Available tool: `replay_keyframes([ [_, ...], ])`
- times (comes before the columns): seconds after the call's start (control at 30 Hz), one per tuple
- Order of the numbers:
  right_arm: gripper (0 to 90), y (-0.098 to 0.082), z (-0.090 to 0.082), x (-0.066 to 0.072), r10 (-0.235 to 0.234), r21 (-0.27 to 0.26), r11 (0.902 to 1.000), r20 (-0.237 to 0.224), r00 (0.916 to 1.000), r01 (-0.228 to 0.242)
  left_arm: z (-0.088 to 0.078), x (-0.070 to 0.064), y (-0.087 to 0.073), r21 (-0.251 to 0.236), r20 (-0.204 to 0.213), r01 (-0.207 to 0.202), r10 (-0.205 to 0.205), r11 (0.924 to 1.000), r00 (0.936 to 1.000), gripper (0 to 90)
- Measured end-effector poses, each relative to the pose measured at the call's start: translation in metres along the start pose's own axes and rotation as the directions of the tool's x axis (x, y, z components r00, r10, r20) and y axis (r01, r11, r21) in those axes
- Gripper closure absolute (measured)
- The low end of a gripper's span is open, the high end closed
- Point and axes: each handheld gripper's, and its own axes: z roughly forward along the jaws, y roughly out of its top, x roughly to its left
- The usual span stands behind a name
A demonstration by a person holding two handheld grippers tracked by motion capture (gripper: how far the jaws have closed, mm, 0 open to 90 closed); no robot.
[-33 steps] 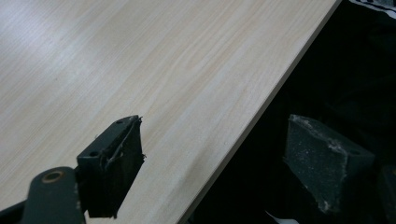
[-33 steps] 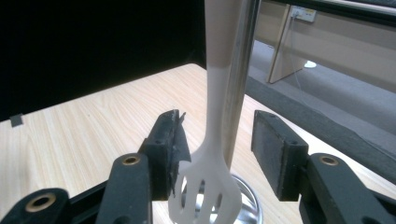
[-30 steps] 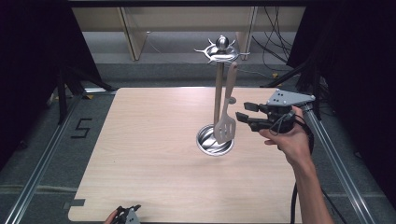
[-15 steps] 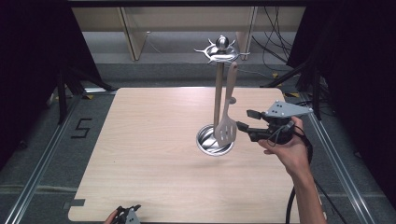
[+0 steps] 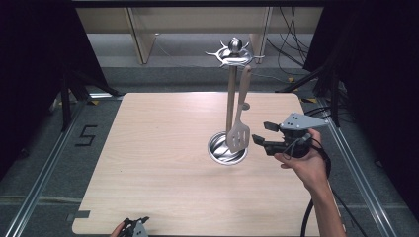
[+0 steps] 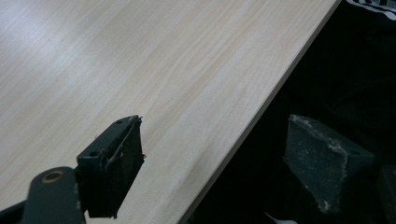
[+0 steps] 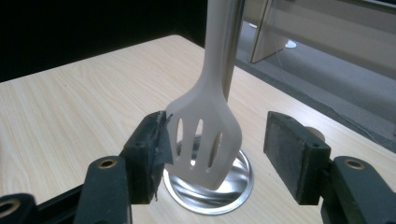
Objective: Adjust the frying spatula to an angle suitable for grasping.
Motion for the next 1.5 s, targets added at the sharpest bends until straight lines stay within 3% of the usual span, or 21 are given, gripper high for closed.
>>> replay_keyframes([
  [0.07, 40.2, -0.003, -0.001, -0.001, -0.01, 0.007, 0.9999, -0.005, 0.9999, 0.01, 0.0, 0.0, 0.0, -0.002, 0.004, 0.003, -0.003, 1.0, 1.0, 18.7],
  [0.13, 39.8, -0.005, -0.002, 0.0, 0.016, 0.024, 0.9996, -0.004, 0.9999, -0.016, 0.0, 0.0, 0.0, -0.001, -0.002, 0.0, 0.0, 1.0, 1.0, 18.8],
  [0.27, 38.4, -0.009, -0.002, -0.001, -0.003, 0.032, 0.9995, -0.003, 1.0, 0.003, 0.0, 0.001, 0.0, 0.001, 0.004, 0.001, -0.001, 1.0, 1.0, 18.7],
  [0.3, 38.2, -0.01, -0.002, 0.003, 0.037, 0.039, 0.9985, 0.0, 0.9993, -0.037, 0.0, 0.001, 0.0, 0.001, 0.004, 0.001, -0.001, 1.0, 1.0, 18.7],
  [0.33, 38.0, -0.011, -0.002, 0.001, 0.016, 0.049, 0.9987, -0.011, 0.9998, -0.015, 0.0, 0.001, 0.0, 0.001, 0.004, 0.001, -0.001, 1.0, 1.0, 18.8],
  [0.4, 37.6, -0.012, -0.002, 0.0, 0.017, 0.049, 0.9987, -0.01, 0.9998, -0.017, 0.0, 0.001, 0.001, 0.004, 0.003, -0.004, 0.004, 1.0, 1.0, 18.8],
  [0.43, 37.4, -0.013, -0.003, 0.002, 0.045, 0.061, 0.9972, -0.012, 0.9989, -0.044, 0.0, 0.001, 0.001, 0.005, 0.004, -0.007, 0.007, 1.0, 1.0, 18.7],
  [0.57, 36.9, -0.016, -0.003, 0.001, 0.012, 0.048, 0.9988, -0.006, 0.9999, -0.012, 0.001, 0.0, 0.003, -0.002, -0.002, -0.001, 0.001, 1.0, 1.0, 18.8],
  [0.67, 36.3, -0.02, -0.002, 0.003, 0.036, 0.06, 0.9976, -0.006, 0.9993, -0.036, 0.001, 0.0, 0.004, -0.003, -0.006, -0.006, 0.006, 1.0, 1.0, 18.8],
  [0.73, 36.2, -0.022, -0.001, 0.002, 0.025, 0.061, 0.9978, 0.0, 0.9997, -0.025, 0.0, 0.0, 0.004, 0.004, 0.01, -0.018, 0.018, 0.9998, 0.9998, 18.7],
  [0.77, 36.1, -0.025, 0.0, 0.003, 0.041, 0.087, 0.9954, -0.009, 0.9991, -0.04, 0.001, 0.0, 0.003, -0.003, -0.007, 0.003, -0.003, 1.0, 1.0, 18.8],
  [0.8, 35.9, -0.027, 0.001, 0.002, 0.028, 0.087, 0.9958, -0.005, 0.9996, -0.027, 0.001, 0.0, 0.003, -0.005, -0.001, 0.007, -0.007, 1.0, 1.0, 18.7],
  [0.83, 35.8, -0.029, 0.002, 0.004, 0.044, 0.091, 0.9949, -0.001, 0.999, -0.043, 0.0, 0.001, 0.003, 0.001, 0.006, 0.003, -0.003, 1.0, 1.0, 18.8],
  [0.97, 35.1, -0.035, 0.004, 0.004, 0.028, 0.106, 0.994, -0.005, 0.9996, -0.028, 0.0, 0.001, 0.003, 0.002, -0.012, -0.003, 0.003, 1.0, 0.9999, 18.7],
  [1.1, 34.4, -0.041, 0.005, 0.004, 0.024, 0.123, 0.9921, -0.008, 0.9997, -0.023, 0.0, 0.0, 0.003, 0.002, 0.008, 0.006, -0.006, 1.0, 0.9999, 18.7],
  [1.13, 34.3, -0.042, 0.005, 0.005, 0.042, 0.134, 0.9902, -0.014, 0.999, -0.039, 0.0, 0.0, 0.003, 0.002, 0.008, 0.006, -0.006, 1.0, 0.9999, 18.7],
  [1.33, 34.0, -0.05, 0.007, 0.006, 0.042, 0.16, 0.9863, -0.029, 0.9987, -0.037, 0.0, 0.0, 0.003, -0.008, 0.003, 0.007, -0.007, 0.9999, 1.0, 18.7],
  [1.37, 33.9, -0.051, 0.007, 0.008, 0.047, 0.159, 0.9862, -0.016, 0.9988, -0.044, 0.0, 0.001, 0.003, -0.015, 0.002, -0.013, 0.013, 0.9998, 0.9999, 18.7],
  [1.43, 33.9, -0.052, 0.005, 0.009, 0.049, 0.17, 0.9844, -0.019, 0.9986, -0.045, 0.0, 0.0, 0.003, -0.011, 0.002, 0.012, -0.012, 0.9999, 0.9999, 18.7],
  [1.5, 33.9, -0.053, 0.005, 0.007, 0.02, 0.162, 0.9867, -0.03, 0.9994, -0.015, 0.001, 0.0, 0.003, -0.009, 0.004, 0.01, -0.01, 0.9999, 0.9999, 18.7],
])
